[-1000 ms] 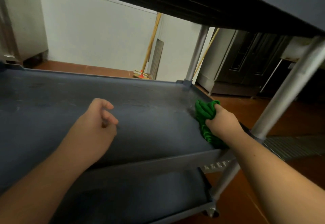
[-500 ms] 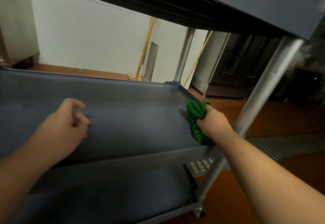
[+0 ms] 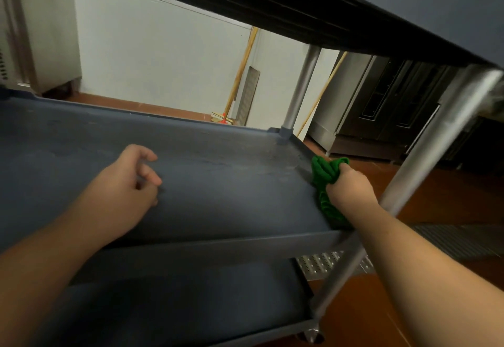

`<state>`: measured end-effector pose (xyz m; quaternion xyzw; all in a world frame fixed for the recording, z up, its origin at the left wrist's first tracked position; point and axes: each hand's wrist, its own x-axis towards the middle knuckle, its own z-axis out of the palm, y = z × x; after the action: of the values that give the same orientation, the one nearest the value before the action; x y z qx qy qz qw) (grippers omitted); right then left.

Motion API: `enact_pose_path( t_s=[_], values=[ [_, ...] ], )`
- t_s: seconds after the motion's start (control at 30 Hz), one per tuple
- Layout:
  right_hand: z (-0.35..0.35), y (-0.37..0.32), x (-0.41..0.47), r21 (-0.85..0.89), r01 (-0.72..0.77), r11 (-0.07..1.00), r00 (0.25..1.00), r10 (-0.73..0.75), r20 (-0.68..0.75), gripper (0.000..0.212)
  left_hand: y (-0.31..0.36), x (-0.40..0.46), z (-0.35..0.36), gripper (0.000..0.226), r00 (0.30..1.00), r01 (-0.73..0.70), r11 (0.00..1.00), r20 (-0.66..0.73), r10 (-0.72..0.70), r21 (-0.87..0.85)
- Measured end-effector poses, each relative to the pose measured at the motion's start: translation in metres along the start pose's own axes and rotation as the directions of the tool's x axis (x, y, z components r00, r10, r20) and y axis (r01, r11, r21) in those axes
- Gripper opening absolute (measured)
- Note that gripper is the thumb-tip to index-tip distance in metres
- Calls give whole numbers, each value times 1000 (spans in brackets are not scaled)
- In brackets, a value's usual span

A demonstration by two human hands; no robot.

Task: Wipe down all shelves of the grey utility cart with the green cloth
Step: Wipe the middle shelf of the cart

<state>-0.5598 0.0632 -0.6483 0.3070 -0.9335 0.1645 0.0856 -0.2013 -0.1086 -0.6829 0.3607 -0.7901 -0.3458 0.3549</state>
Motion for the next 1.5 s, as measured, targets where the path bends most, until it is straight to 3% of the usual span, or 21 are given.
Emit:
enact_pose_path(
  t_s=[0.27,0.43,0.73,1.03,1.33,1.5],
  values=[
    [1,-2,18,4,-113,994,994,113,-2,61,-8,-1,-5,41,998,30,998,-62,-27,59],
    [0,2,27,18,-163,986,986,163,16,69,-9,0,-2,45,998,36,997,-62,-32,74],
    [6,8,34,-158,-58,986,998,53,-37,55,-13,-1,0,43,997,26,998,-76,-22,54],
    [10,-17,28,-39,-29,999,998,31,51,36,-10,3,-5,44,995,34,998,-93,-40,-60],
    [28,-91,8,90,32,995,996,-39,83,47,-23,-2,-63,41,988,46,988,-137,-66,-146],
    [39,-145,-12,73,78,994,990,-86,115,39,-45,-18,-114,31,980,70,993,-180,-88,-99]
  ],
)
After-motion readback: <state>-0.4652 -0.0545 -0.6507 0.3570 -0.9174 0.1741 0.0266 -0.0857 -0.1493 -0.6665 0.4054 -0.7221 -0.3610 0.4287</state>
